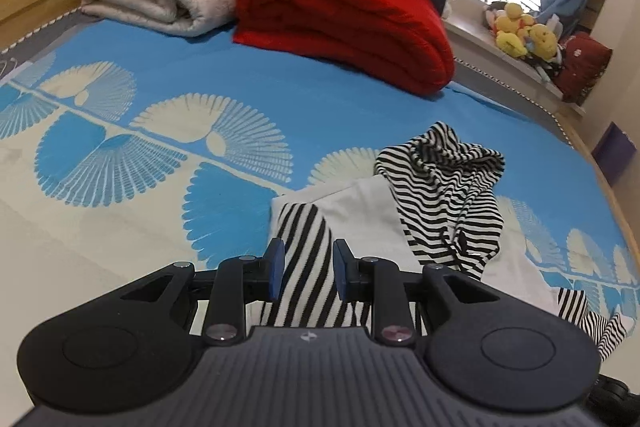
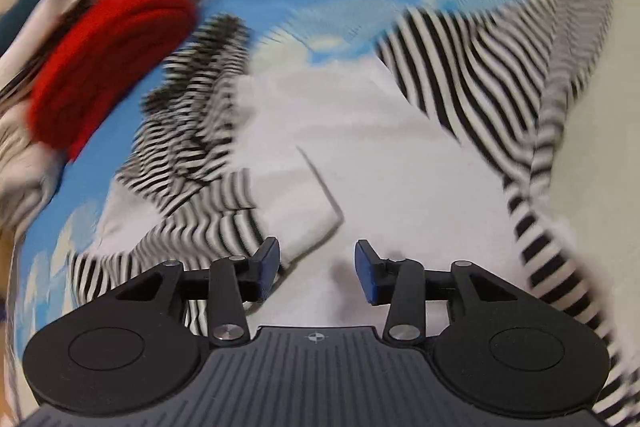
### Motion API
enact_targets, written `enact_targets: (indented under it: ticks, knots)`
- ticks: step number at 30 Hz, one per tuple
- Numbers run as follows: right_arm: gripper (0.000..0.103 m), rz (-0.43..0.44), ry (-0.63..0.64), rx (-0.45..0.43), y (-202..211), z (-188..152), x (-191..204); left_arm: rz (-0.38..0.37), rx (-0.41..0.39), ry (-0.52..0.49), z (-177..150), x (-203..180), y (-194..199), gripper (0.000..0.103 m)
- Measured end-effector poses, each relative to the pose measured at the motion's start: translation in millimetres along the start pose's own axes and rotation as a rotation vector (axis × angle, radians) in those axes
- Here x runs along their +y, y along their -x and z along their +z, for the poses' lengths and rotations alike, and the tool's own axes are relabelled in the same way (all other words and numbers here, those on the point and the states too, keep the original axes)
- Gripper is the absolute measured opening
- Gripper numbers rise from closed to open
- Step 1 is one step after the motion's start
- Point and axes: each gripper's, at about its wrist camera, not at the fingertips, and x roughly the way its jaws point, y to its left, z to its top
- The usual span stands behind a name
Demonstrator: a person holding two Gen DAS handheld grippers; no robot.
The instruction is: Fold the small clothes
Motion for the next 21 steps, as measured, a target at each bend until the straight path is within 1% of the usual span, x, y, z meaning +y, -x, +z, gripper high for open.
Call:
enact_targets:
  ticks: [2,5,6,7,8,9,10,13,15,16,17,18,19,20,21]
  knots:
    - [0.045,0.006,-0.035,0.014,-14,3,2,0.004,0.011,0.010,4,4,2,0.027]
    - [0.045,-0.006,-0.050,0.020,-34,7,4,0.024,0.002,0.003,10,10,5,0.027]
    - [0.038,-0.009,-0.059,0.021,-39,7,4,0.031,0.000,0.002,11,12,5,0.027]
    - [0.025,-0.003,-0.068,0.018,-43,7,3,0.039,-0.002,0.005,13,15,6,0.027]
    - [0.003,0.008,-0.068,0.014,-45,6,5,0.044,-0.003,0.008,15,17,6,0.027]
    - [0.002,0.017,-0.054,-0.013,-42,6,8,0.048,-0.003,0.009,16,18,6,0.027]
    - [0.001,0.030,-0.029,-0.072,-34,7,14,0.053,-0.001,0.009,16,19,6,0.027]
    - [0.001,0.125,0.022,-0.293,17,13,33,0.054,0.021,-0.022,13,15,5,0.027]
    - [0.001,0.140,0.021,-0.404,50,16,34,0.042,0.039,-0.051,9,9,2,0.027]
    - [0.001,0.113,0.020,-0.431,59,18,31,0.032,0.051,-0.059,6,7,0,0.027]
    - [0.002,0.057,0.019,-0.429,61,19,25,0.021,0.068,-0.059,3,5,-2,0.027]
    - [0.004,-0.032,0.019,-0.386,54,21,18,0.016,0.081,-0.054,1,4,-4,0.027]
    - [0.005,-0.116,0.010,-0.314,42,24,9,0.014,0.092,-0.049,-1,3,-6,0.027]
    - [0.007,-0.203,-0.039,-0.233,30,27,-4,0.015,0.102,-0.046,-4,1,-8,0.027]
    - [0.013,-0.243,-0.105,-0.211,27,28,-17,0.014,0.113,-0.047,-6,-1,-10,0.027]
